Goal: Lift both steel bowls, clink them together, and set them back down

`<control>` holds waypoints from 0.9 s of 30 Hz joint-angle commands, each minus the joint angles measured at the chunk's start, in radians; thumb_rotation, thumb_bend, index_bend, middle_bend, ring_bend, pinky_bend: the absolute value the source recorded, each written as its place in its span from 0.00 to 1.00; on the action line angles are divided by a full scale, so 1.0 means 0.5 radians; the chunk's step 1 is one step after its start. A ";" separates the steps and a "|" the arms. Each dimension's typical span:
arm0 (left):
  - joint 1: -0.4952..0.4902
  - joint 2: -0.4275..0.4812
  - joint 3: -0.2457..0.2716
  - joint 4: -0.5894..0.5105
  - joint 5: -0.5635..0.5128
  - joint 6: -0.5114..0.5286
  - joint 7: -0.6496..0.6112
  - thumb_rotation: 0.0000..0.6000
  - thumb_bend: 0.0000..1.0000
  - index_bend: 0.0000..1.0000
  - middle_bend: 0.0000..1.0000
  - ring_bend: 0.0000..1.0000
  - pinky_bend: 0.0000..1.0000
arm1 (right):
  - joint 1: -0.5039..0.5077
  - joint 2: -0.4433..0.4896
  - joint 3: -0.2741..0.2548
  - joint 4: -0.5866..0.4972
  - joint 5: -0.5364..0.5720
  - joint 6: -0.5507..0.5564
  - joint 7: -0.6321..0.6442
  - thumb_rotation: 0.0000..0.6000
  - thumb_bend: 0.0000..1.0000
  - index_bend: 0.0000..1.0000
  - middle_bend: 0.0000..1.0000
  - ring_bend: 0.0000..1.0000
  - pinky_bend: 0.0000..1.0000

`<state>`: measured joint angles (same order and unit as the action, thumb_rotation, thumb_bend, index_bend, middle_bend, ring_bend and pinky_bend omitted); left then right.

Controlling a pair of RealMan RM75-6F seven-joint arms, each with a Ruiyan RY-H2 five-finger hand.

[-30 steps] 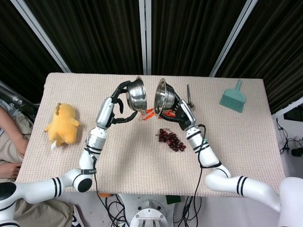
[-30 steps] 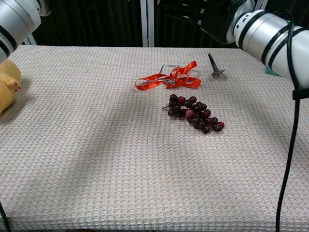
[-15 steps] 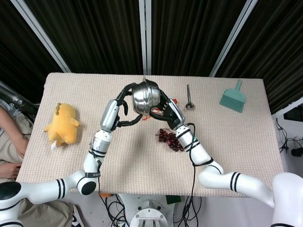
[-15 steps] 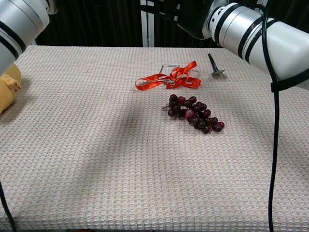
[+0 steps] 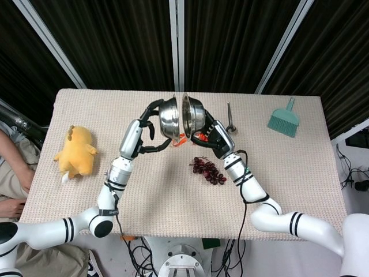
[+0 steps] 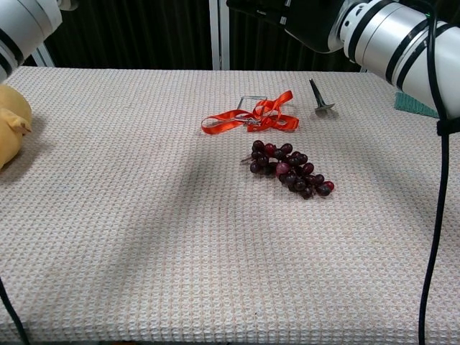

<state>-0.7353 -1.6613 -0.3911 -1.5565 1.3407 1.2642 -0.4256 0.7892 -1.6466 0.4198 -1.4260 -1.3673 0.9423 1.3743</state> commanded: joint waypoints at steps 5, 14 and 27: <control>-0.045 -0.034 0.011 0.040 0.001 -0.055 -0.002 1.00 0.35 0.71 0.60 0.41 0.72 | 0.055 -0.039 -0.031 -0.013 -0.025 -0.036 -0.018 1.00 0.40 0.62 0.51 0.36 0.25; 0.052 0.076 0.000 -0.027 0.018 0.056 -0.029 1.00 0.35 0.71 0.61 0.41 0.72 | -0.079 0.093 -0.040 -0.030 -0.004 0.090 0.022 1.00 0.40 0.62 0.51 0.36 0.25; 0.392 0.738 0.525 -0.180 0.164 -0.175 0.175 1.00 0.35 0.72 0.61 0.41 0.72 | -0.545 0.847 -0.570 -0.100 -0.409 0.400 -0.983 1.00 0.42 0.60 0.51 0.36 0.25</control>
<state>-0.5722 -1.3563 -0.2054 -1.6319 1.3946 1.2455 -0.3833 0.5974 -1.3518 0.2377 -1.4527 -1.4987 1.1000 1.0321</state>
